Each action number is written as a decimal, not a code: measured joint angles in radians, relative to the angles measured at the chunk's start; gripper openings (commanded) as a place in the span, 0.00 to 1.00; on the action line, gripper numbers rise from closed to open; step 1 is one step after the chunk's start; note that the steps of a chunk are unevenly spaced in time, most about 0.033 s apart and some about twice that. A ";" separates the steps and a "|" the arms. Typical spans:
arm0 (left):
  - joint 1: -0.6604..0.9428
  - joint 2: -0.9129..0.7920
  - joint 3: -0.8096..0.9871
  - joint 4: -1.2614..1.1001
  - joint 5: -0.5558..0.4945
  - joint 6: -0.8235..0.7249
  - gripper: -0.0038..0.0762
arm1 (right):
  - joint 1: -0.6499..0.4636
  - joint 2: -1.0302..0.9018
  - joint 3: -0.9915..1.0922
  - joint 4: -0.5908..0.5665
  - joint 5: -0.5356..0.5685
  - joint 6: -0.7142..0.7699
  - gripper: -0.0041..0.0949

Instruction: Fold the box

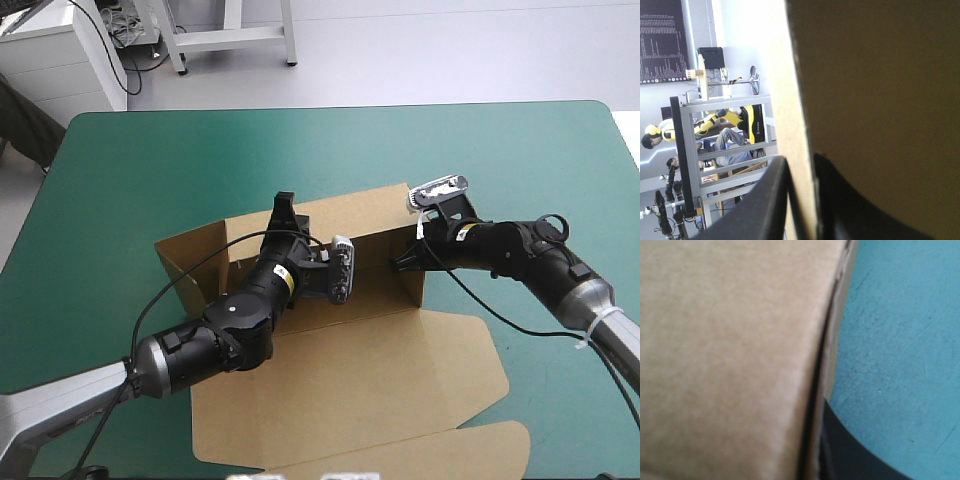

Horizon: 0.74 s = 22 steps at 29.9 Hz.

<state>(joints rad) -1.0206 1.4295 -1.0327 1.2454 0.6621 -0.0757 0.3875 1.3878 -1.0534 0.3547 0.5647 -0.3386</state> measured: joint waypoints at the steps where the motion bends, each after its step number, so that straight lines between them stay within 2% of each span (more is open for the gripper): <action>1: -0.011 0.000 0.000 -0.003 0.007 0.000 0.42 | 0.000 0.002 0.000 0.005 -0.007 -0.001 0.03; 3: -0.041 0.000 0.000 -0.012 0.021 0.000 0.50 | 0.000 0.005 0.001 0.014 -0.014 -0.003 0.03; 5: -0.070 0.000 0.000 -0.017 0.032 0.000 0.53 | 0.000 0.005 0.001 0.023 -0.016 -0.007 0.03; 15: -0.229 0.000 0.000 0.008 0.253 -0.049 0.53 | 0.009 0.005 0.004 0.047 -0.057 -0.011 0.03; 22: -0.351 0.000 0.000 0.046 0.332 -0.096 0.53 | 0.009 0.042 0.004 0.053 -0.086 -0.006 0.03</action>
<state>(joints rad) -1.3718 1.4295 -1.0327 1.2914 0.9941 -0.1715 0.3962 1.4299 -1.0496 0.4076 0.4790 -0.3450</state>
